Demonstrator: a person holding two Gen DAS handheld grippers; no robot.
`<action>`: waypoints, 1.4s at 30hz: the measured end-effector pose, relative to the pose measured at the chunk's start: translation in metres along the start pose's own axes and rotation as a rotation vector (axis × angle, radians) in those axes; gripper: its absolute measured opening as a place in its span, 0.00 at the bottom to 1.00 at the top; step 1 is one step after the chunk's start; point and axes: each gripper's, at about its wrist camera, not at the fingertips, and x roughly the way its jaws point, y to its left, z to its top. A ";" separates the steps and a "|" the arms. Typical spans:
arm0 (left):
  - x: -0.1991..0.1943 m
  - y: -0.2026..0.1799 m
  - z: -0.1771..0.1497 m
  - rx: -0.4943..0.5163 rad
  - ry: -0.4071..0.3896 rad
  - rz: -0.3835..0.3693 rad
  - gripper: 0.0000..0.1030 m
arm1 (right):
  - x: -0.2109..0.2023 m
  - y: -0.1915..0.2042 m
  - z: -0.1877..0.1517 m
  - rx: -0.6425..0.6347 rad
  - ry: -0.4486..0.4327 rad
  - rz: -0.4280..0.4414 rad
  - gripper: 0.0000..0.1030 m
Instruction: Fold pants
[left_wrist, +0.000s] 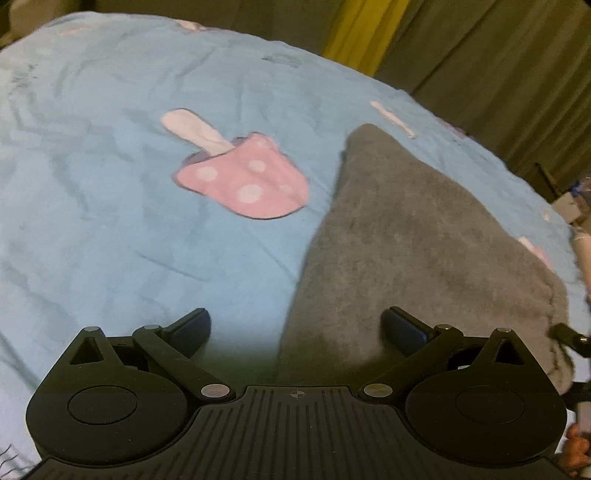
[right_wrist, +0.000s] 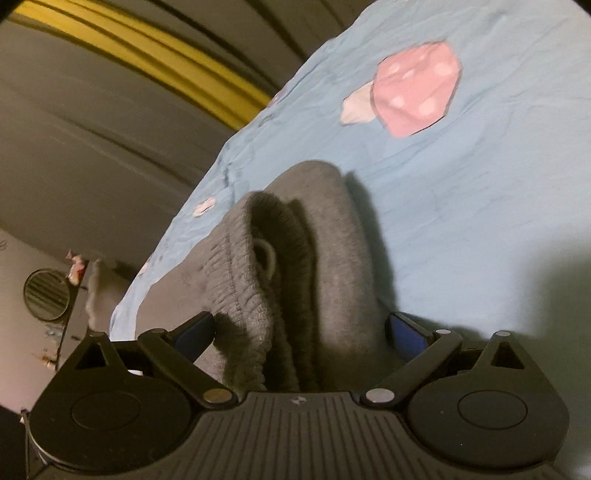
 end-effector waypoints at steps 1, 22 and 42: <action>0.003 0.000 0.001 0.004 0.014 -0.032 1.00 | 0.002 0.001 0.000 -0.017 0.012 0.008 0.96; 0.084 -0.041 0.071 0.159 0.180 -0.296 0.86 | 0.047 0.033 0.012 -0.199 0.002 -0.020 0.78; 0.024 -0.092 0.116 0.194 -0.079 -0.253 0.72 | 0.009 0.106 0.058 -0.303 -0.255 -0.026 0.71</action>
